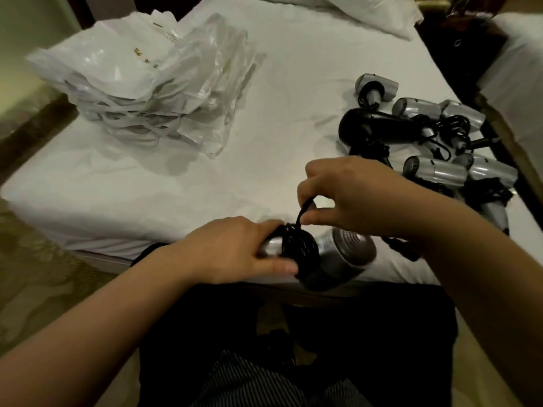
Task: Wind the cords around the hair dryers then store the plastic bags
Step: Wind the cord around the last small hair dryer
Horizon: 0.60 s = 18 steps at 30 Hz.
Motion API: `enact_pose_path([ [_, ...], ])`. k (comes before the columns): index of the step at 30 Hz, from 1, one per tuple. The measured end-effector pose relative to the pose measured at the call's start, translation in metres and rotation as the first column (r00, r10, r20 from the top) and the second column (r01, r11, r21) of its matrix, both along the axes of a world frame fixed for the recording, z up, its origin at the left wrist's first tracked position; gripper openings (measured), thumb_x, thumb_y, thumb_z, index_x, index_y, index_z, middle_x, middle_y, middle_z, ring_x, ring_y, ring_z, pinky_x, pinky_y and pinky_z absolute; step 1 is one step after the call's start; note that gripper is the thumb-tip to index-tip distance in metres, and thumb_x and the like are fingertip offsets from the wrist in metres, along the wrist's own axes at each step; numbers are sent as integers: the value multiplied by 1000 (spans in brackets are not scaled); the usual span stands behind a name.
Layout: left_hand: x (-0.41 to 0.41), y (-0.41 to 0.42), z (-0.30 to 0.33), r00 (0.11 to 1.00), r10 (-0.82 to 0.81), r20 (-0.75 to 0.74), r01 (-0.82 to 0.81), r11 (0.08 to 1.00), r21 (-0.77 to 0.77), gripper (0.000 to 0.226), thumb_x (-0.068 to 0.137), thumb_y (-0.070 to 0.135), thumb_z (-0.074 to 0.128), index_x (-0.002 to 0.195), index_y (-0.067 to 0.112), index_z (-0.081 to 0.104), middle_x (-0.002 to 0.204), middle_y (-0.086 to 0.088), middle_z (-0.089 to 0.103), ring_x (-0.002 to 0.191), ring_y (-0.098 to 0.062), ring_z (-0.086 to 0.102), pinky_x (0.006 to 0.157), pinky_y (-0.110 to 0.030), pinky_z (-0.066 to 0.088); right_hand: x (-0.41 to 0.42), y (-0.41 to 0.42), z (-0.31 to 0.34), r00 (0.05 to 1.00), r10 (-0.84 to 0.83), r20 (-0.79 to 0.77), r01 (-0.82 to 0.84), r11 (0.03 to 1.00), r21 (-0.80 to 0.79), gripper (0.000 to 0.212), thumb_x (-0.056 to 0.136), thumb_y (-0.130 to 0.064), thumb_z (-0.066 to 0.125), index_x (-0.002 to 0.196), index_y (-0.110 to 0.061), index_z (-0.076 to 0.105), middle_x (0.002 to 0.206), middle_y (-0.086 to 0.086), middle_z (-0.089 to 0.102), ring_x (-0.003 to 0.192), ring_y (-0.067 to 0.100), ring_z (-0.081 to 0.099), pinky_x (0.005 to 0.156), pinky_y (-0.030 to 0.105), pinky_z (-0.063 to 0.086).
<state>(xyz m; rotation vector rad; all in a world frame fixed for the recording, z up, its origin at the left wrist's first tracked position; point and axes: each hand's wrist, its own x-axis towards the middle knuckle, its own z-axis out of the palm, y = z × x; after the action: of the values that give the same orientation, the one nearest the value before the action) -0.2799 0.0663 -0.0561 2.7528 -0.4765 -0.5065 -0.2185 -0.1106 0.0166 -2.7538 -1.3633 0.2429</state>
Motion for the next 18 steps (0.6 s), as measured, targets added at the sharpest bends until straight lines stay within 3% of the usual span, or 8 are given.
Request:
enact_pose_path([
  [2,-3,-5,7,996,-83,15,82,995,61,69,70,79,49,124,36,44,70,9,52,75,-13,55,65,-28,40,4,1,-4,998,19,-58,-17,999,42,23,82,-46,63,70,-30,51,71,-8,43,65,4,41,59,24,34],
  [5,-7,-11,14,984,-176,20,175,984,42,59,75,73,51,117,32,49,71,8,53,74,-10,55,67,-28,42,21,1,-19,916,-29,-400,116,974,194,28,78,-39,69,65,-16,60,70,9,56,67,22,50,67,37,43],
  [7,-10,-14,16,981,-196,-8,195,979,-63,55,76,73,51,106,27,52,67,8,52,66,-7,52,63,-26,41,26,-3,-35,772,-7,-635,208,947,243,29,80,-34,70,58,-17,62,65,17,49,61,22,43,61,34,38],
  [10,-10,-15,19,981,-183,-67,151,931,-333,62,68,70,38,97,18,54,66,8,52,64,-7,51,61,-30,41,23,-13,-54,495,104,-862,367,874,317,29,81,-27,59,53,-18,62,49,-2,34,47,8,28,48,21,24],
  [13,-11,-15,16,968,-160,-195,-12,742,-670,34,70,56,44,84,29,61,57,11,55,48,-2,49,52,-20,38,19,-16,-91,405,19,-914,565,781,266,30,95,-8,49,67,-3,60,42,-12,48,41,-2,43,48,12,33],
  [15,-11,-17,13,959,-109,-262,-140,622,-771,25,70,50,47,63,32,63,47,7,55,41,-5,45,47,-18,35,12,-12,-115,302,-71,-951,613,778,137,26,96,-12,46,84,5,60,41,-14,53,39,-6,47,50,9,38],
  [17,-7,-20,8,950,-10,-313,-253,567,-784,33,68,51,46,56,26,65,43,2,54,37,-8,43,44,-20,35,-4,-8,-133,206,-86,-975,645,761,70,38,94,-33,49,70,-4,50,35,-12,45,30,-3,38,37,9,30],
  [18,-4,-22,5,940,46,-337,-307,543,-782,36,69,50,47,55,22,64,43,1,54,36,-10,42,43,-21,35,-13,-9,-134,215,-117,-970,701,710,69,41,97,-31,42,64,-7,46,32,-10,40,26,0,32,33,10,25],
])
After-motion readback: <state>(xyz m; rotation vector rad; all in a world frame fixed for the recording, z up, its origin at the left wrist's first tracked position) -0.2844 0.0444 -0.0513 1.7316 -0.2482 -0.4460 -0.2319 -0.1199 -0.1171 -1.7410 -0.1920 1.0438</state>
